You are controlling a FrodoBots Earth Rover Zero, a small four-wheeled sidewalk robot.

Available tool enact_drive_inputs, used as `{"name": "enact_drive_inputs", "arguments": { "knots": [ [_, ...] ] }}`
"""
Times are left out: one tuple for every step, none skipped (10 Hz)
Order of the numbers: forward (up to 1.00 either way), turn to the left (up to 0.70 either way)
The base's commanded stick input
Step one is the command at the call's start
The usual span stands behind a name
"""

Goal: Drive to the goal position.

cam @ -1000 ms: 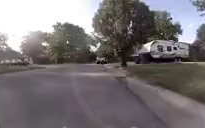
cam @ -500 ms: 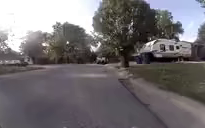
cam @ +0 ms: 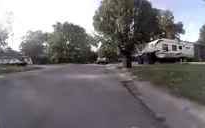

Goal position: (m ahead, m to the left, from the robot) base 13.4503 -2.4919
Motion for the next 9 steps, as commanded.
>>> {"name": "enact_drive_inputs", "arguments": {
  "knots": [
    [0.85, 0.00],
    [0.85, 0.00],
    [0.85, 0.00],
    [0.85, 0.00],
    [0.85, 0.00],
    [0.85, 0.00],
    [0.85, 0.00],
    [0.85, 0.21],
    [0.85, 0.31]
  ]
}}
